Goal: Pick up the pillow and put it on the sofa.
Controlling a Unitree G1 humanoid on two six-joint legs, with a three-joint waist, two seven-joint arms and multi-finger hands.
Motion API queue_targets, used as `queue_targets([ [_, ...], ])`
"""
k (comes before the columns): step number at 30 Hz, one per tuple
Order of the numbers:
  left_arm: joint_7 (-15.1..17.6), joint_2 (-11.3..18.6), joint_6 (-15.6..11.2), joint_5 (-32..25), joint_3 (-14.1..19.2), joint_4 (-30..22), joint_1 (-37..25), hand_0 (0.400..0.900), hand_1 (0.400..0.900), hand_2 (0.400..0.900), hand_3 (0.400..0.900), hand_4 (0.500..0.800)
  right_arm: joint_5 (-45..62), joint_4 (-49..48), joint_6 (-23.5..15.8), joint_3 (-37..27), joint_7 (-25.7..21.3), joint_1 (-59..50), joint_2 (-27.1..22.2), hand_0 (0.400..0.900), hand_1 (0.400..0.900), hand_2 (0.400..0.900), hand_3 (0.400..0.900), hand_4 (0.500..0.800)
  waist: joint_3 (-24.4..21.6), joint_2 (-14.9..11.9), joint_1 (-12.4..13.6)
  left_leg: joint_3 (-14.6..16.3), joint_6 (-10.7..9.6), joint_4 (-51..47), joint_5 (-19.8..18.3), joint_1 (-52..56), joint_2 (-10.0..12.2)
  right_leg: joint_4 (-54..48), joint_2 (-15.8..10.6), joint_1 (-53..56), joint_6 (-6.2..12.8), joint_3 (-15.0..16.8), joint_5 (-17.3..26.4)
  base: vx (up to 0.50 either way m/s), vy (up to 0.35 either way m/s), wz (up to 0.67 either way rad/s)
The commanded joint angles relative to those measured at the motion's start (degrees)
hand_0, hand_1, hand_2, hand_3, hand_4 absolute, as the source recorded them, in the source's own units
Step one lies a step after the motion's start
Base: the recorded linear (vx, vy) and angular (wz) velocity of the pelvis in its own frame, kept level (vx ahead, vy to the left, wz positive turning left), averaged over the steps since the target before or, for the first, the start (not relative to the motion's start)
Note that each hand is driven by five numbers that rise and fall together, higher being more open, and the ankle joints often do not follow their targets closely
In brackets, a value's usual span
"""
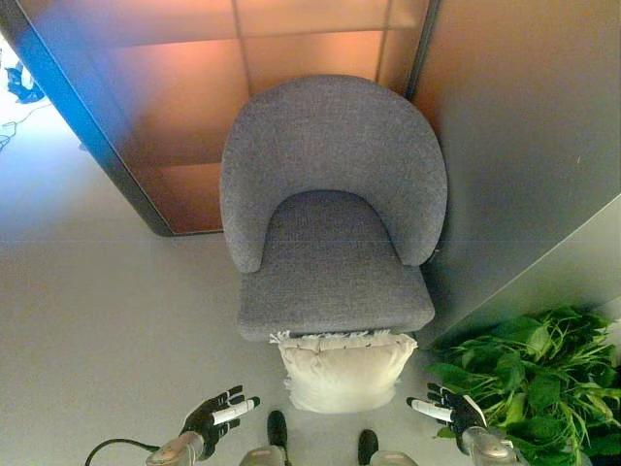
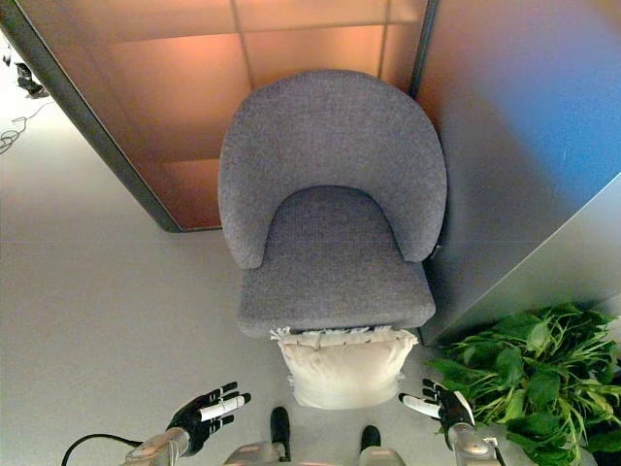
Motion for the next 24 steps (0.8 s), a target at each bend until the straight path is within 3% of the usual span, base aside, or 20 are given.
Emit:
queue_targets([
  [1, -1.33, -0.09, -2.55, -0.34, 1.18, 1.30, -5.11, 0.900, 0.900, 0.900, 0.900, 0.800, 1.67, -1.61, -2.69, -0.84, -0.69, -3.47, -2.24, 0.900, 0.900, 0.900, 0.900, 0.800, 0.11, 0.47, -0.41, 0.76, -3.24, 4.68, -7.55, 1.44, 4.52, 6.58, -1.68, -3.16, 1.61, -0.62, -6.36, 0.00, 0.000, 0.00],
  [8, -1.19, 0.05, -2.10, -0.68, 0.95, 0.82, -5.27, 0.900, 0.900, 0.900, 0.900, 0.800, 1.64, -1.81, -2.85, -0.83, -0.47, -3.46, -2.55, 0.900, 0.900, 0.900, 0.900, 0.800, 0.62, 0.53, -0.46, 0.69, -3.18, 4.94, -7.63, 1.18, 4.56, 6.76, -1.73, -3.39, 1.63, -0.54, -6.41, 0.00, 0.000, 0.00],
  [15, -0.71, 0.44, -3.52, -1.06, 1.37, 0.39, -4.92, 0.900, 0.900, 0.900, 0.900, 0.800, 2.08, -2.13, -3.68, -1.28, -0.54, -3.10, -3.13, 0.900, 0.900, 0.900, 0.900, 0.800, 2.28, 0.21, -0.76, 0.36, -2.74, 8.14, -8.76, -0.16, 4.35, 8.35, -1.52, -4.49, 0.99, 0.24, -6.91, 0.02, -0.012, 0.03],
  [24, -1.60, 2.62, -6.38, -5.19, -0.24, -2.41, -7.74, 0.900, 0.900, 0.900, 0.900, 0.800, 5.71, -3.88, -7.99, -0.65, -0.52, -7.13, -5.14, 0.900, 0.900, 0.900, 0.900, 0.800, 9.82, 0.49, -0.60, -2.26, -1.23, 17.69, -10.40, -11.42, 1.78, 16.67, -0.72, -13.89, -1.43, 1.98, -8.34, -0.07, -0.038, 0.09],
])
